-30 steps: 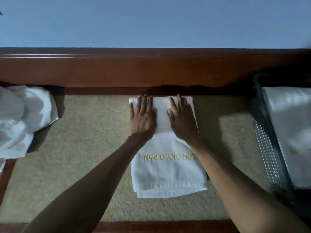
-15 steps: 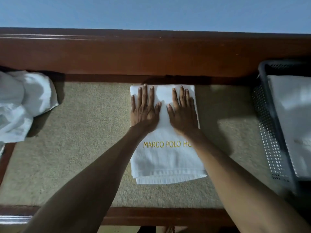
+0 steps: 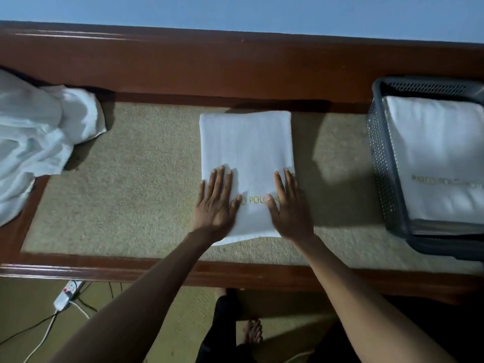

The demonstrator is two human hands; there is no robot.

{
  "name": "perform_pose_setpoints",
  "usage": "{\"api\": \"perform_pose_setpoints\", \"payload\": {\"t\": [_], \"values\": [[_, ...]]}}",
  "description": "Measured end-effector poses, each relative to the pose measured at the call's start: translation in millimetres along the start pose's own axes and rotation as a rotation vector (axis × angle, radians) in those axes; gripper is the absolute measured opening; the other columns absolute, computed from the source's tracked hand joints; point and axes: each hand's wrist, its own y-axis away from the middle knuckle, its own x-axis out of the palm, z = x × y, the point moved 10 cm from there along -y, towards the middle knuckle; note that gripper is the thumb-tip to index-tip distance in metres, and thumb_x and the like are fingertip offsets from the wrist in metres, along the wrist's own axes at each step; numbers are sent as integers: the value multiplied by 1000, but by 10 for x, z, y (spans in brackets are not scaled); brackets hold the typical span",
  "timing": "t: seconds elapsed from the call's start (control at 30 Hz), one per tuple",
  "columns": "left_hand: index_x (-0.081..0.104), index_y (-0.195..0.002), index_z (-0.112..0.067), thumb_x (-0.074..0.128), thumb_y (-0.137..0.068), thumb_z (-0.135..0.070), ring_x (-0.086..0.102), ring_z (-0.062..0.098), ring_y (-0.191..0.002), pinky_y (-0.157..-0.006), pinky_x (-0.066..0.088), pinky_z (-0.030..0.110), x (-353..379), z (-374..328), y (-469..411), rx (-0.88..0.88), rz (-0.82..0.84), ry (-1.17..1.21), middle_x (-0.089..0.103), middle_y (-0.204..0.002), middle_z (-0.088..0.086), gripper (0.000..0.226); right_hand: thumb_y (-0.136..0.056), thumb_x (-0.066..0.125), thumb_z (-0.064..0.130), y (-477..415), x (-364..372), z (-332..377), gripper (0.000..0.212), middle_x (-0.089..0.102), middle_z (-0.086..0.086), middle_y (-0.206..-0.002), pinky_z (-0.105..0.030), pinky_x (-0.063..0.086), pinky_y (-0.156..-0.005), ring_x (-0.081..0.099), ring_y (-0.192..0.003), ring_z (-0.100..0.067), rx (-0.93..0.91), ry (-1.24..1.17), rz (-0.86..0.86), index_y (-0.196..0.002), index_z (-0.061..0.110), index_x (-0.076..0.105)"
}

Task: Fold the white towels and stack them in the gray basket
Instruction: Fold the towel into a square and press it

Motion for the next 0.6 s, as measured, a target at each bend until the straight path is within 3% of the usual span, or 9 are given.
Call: {"api": "perform_pose_setpoints", "payload": {"t": [0.17, 0.27, 0.33, 0.4, 0.47, 0.53, 0.6], "values": [[-6, -163, -36, 22, -109, -57, -17, 7, -156, -129, -1, 44, -58, 108, 112, 93, 74, 62, -16, -170, -15, 65, -108, 30, 51, 247, -13, -128, 66, 8, -2, -171, -44, 18, -126, 11, -157, -21, -8, -61, 51, -163, 17, 16], [-1, -162, -44, 24, -107, -62, -11, 10, -158, -128, 2, 46, -123, 301, 36, 24, 71, 78, -11, -170, -19, 64, -108, 41, 41, 171, -212, -151, 56, 34, -7, -163, -42, 32, -121, 33, -150, -22, -21, -112, -7, -154, 10, 38], [13, -164, -34, 29, -104, -63, 14, 25, -158, -125, 21, 51, -234, 422, -64, -110, -17, 198, 7, -172, -6, 68, -106, 45, 33, 17, -421, -143, 41, 53, -10, -144, -45, 49, -103, 52, -131, -27, -20, -127, -114, -135, 6, 54], [28, -159, -17, 44, -103, -55, 44, 35, -140, -110, 42, 51, -379, 585, -192, -324, -129, 428, 36, -160, 13, 70, -103, 48, 32, -204, -512, -201, 38, 56, -12, -131, -43, 52, -91, 57, -117, -30, 103, -190, -144, -129, 5, 55], [36, -155, -8, 56, -103, -45, 55, 36, -129, -103, 45, 47, -413, 782, -358, -548, -138, 590, 53, -146, 18, 67, -102, 55, 32, -473, -432, -273, 45, 57, -17, -133, -41, 48, -95, 57, -119, -34, 273, -275, -61, -135, 2, 52], [50, -146, -6, 62, -99, -48, 62, 34, -118, -96, 51, 42, -365, 917, -544, -714, -39, 709, 62, -137, 15, 64, -99, 62, 33, -731, -320, -326, 51, 61, -20, -131, -39, 47, -96, 59, -120, -35, 427, -394, 11, -134, -2, 53], [64, -119, 1, 68, -95, -47, 65, 24, -89, -70, 52, 33, -324, 937, -726, -744, 43, 850, 69, -114, 13, 53, -96, 67, 37, -923, -237, -407, 52, 66, -21, -125, -36, 48, -90, 63, -116, -36, 563, -484, 26, -126, -5, 58]]}}
